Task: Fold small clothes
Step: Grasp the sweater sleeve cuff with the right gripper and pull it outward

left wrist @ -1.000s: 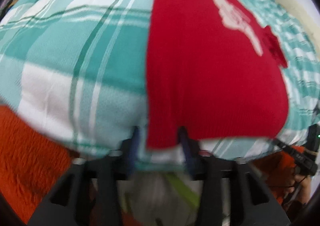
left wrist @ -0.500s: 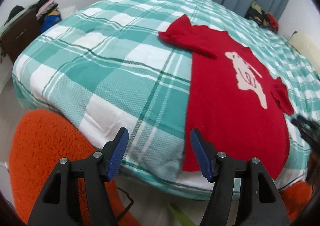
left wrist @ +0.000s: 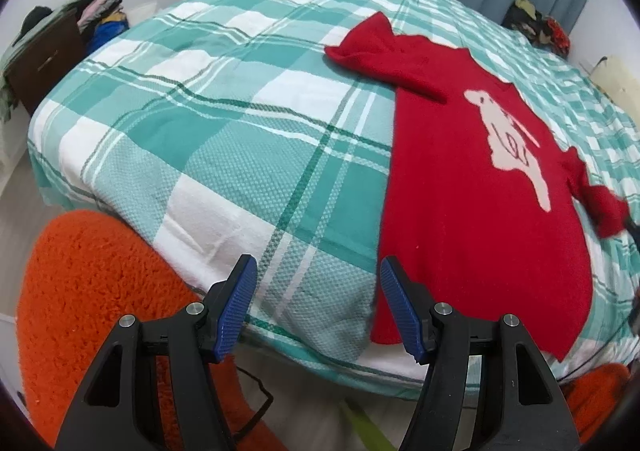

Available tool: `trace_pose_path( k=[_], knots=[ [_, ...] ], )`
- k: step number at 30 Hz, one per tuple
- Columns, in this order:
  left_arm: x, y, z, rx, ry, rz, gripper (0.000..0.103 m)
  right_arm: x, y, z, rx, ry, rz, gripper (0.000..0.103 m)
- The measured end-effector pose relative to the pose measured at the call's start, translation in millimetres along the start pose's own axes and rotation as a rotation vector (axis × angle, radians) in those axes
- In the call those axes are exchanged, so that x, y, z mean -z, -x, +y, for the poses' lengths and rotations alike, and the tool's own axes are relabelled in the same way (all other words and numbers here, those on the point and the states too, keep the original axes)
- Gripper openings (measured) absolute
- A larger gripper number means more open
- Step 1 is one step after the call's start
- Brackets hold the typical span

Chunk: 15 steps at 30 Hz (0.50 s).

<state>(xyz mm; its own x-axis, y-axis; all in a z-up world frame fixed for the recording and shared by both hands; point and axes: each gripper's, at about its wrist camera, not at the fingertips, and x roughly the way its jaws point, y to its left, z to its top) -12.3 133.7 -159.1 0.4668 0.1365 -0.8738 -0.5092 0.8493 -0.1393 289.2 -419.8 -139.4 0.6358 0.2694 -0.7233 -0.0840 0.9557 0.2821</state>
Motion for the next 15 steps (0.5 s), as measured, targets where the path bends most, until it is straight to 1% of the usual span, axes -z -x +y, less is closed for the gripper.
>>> trace_pose_path(
  k=[2,4,6,9,11,13,15],
  knots=[
    [0,-5,-4,-0.01,-0.006,0.015,0.067,4,10,-59,0.036,-0.126,-0.011,0.011],
    [0,-9,-9,-0.024,-0.018,0.024,0.067,11,15,-98,0.054,-0.207,-0.016,0.011],
    [1,-9,-13,-0.038,-0.036,0.022,0.067,21,13,-126,0.051,-0.278,-0.014,0.011],
    [4,-8,-17,-0.06,-0.065,0.024,0.067,30,2,-136,0.033,-0.321,-0.017,0.011],
    [5,-9,-17,-0.07,-0.073,0.027,0.067,35,0,-135,0.051,-0.322,-0.03,0.01],
    [6,-9,-16,-0.078,-0.074,0.03,0.067,32,1,-132,0.08,-0.308,-0.05,0.01],
    [6,-9,-16,-0.083,-0.072,0.033,0.067,23,10,-128,0.096,-0.294,-0.092,0.009]
  ],
)
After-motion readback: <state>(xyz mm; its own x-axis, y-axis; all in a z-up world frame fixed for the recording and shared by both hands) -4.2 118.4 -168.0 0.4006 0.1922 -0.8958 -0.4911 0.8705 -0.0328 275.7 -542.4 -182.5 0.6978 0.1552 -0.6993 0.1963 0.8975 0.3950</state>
